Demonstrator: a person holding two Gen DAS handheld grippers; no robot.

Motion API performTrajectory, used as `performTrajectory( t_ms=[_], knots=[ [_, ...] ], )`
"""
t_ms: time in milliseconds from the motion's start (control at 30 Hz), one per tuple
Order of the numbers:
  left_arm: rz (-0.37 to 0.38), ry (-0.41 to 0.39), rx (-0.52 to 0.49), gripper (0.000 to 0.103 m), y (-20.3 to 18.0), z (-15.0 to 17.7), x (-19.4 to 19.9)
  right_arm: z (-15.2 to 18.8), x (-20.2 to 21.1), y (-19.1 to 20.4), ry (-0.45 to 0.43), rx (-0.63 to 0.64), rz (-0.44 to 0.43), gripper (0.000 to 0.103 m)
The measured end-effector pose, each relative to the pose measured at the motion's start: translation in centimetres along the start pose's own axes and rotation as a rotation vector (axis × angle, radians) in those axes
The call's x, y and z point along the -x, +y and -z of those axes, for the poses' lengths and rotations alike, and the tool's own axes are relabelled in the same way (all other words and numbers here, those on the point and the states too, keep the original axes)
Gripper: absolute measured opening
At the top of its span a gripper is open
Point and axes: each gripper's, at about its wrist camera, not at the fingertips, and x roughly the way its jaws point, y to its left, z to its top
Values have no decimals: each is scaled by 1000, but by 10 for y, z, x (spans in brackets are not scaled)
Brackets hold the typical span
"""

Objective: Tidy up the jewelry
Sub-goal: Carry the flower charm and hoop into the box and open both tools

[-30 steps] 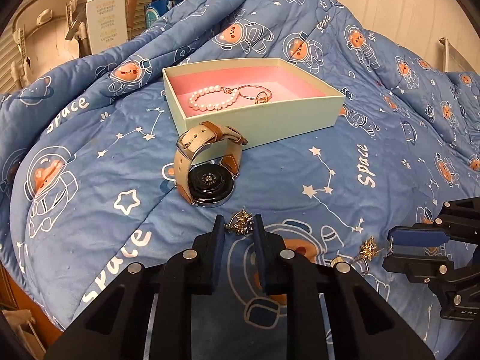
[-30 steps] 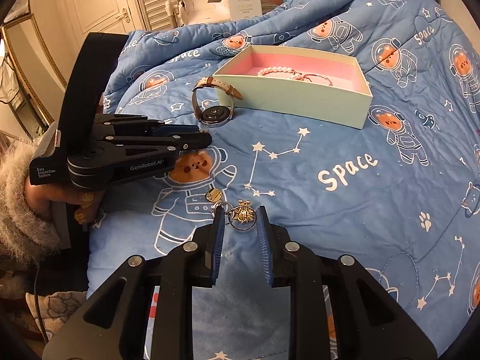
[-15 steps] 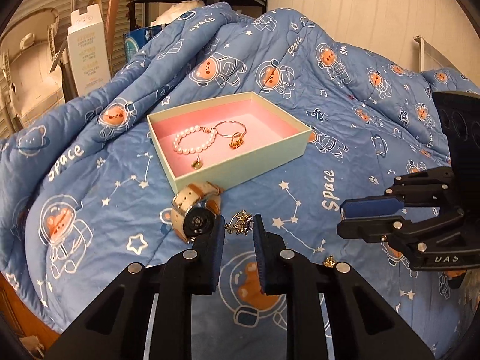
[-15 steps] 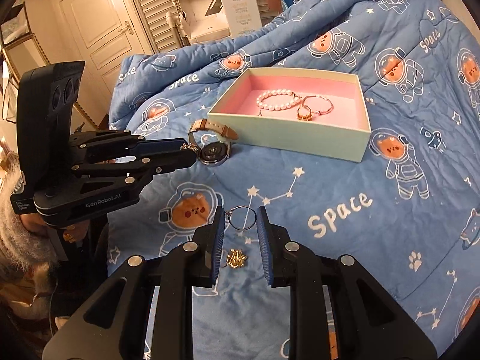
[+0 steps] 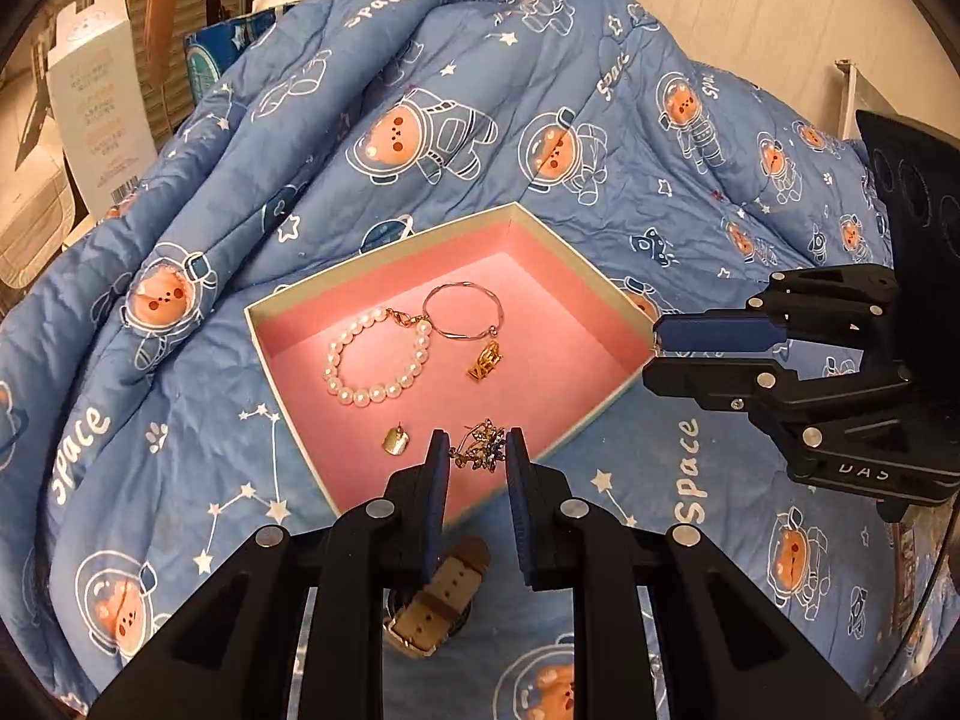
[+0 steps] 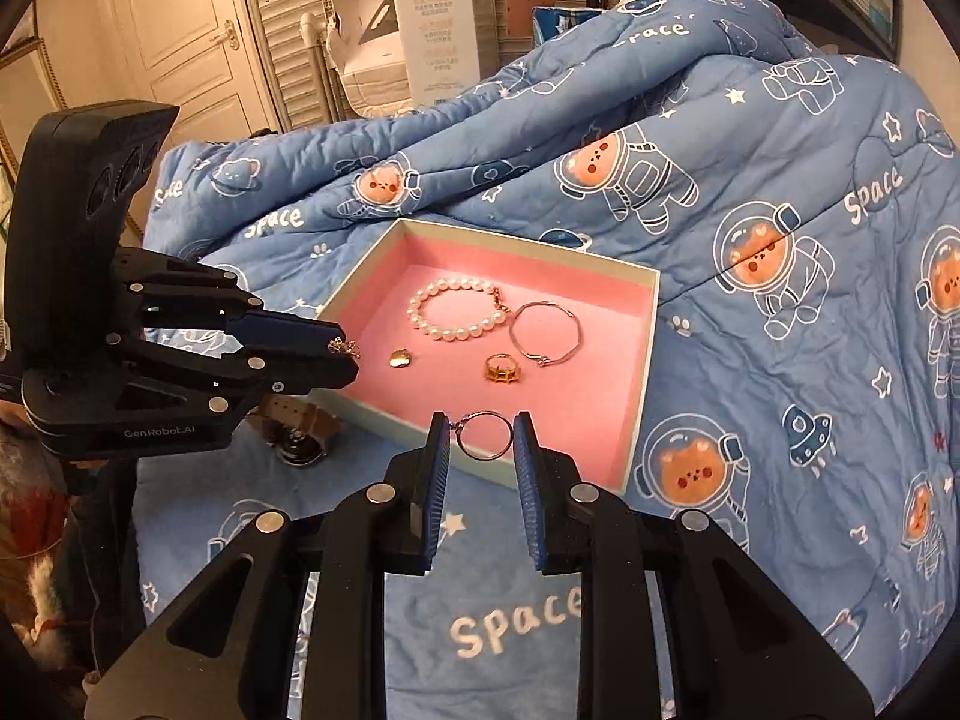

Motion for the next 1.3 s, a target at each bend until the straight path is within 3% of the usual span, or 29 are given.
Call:
performTrajectory(
  t_ms=[233,400,767,1000,1200,1267,1300],
  knots=[
    [-18,86,-98,19,-4,-13,-39,-18,-45,-10,112,52,34,23],
    [-20,126,-97,19,2,-16,-55,-24,-65,-15,165,68,47,23],
    [-17,163,-88,19,7,-18,-71,-30,-97,-19,277,92,54,23],
    [-15,153,-87,20,7,-16,-72,-28,-105,-20,293,91,59,23],
    [-14,108,-90,40,2,-20,-64,-31,-108,-22,294,95,60,24],
    [-21,81,-107,50,1,-22,-54,-33,-108,-21,284,95,60,30],
    [-26,65,-115,51,1,-24,-48,-33,-105,-21,273,93,57,41]
  ],
)
